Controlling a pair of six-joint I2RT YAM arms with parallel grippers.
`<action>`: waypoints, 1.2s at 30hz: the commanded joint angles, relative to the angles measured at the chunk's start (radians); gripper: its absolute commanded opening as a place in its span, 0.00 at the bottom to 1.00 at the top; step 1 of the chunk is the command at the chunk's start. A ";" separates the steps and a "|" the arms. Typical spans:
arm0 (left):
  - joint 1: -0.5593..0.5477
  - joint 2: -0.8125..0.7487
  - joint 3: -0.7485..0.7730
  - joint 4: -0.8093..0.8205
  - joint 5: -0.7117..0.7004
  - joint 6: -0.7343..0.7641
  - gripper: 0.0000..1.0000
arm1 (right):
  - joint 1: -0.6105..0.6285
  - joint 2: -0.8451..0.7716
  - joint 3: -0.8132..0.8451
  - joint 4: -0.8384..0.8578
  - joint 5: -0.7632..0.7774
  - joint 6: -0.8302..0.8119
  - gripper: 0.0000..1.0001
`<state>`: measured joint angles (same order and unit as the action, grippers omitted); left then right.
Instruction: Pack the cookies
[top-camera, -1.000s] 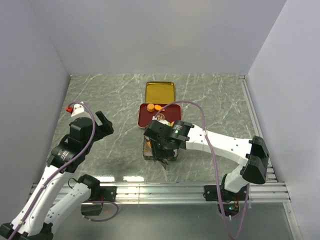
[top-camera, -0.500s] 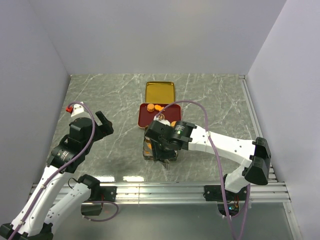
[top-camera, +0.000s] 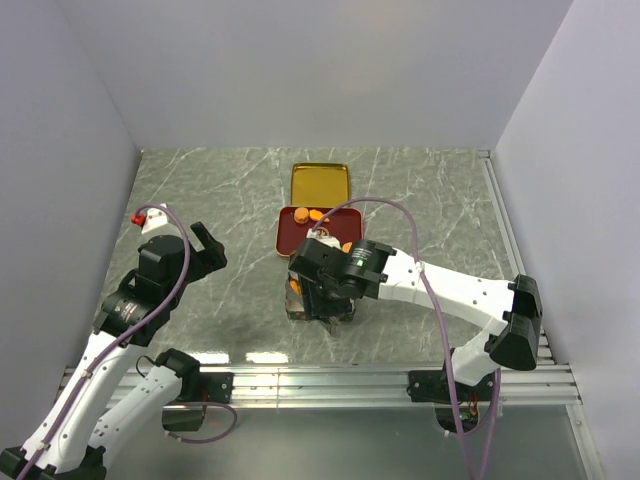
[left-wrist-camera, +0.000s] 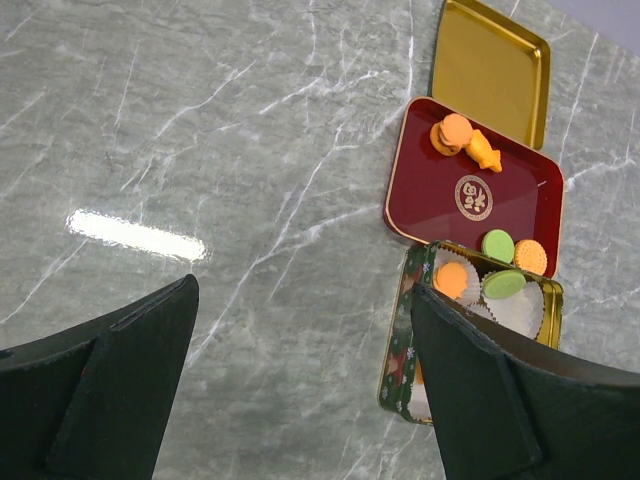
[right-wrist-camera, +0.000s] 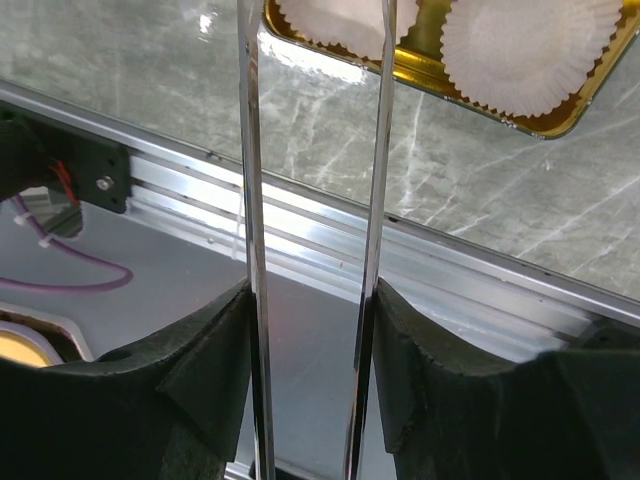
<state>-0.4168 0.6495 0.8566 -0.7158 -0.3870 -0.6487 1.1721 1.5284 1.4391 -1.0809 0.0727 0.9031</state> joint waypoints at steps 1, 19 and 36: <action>-0.002 -0.013 0.004 0.022 -0.006 -0.006 0.93 | 0.008 -0.014 0.066 -0.022 0.042 -0.001 0.54; -0.004 -0.016 0.002 0.021 -0.012 -0.009 0.93 | -0.018 0.065 0.432 -0.232 0.147 -0.073 0.54; -0.014 -0.022 0.005 0.016 -0.019 -0.014 0.94 | -0.268 0.142 0.560 -0.257 0.134 -0.253 0.54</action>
<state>-0.4263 0.6346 0.8570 -0.7193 -0.3912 -0.6518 0.9352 1.6489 1.9591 -1.3319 0.1921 0.7059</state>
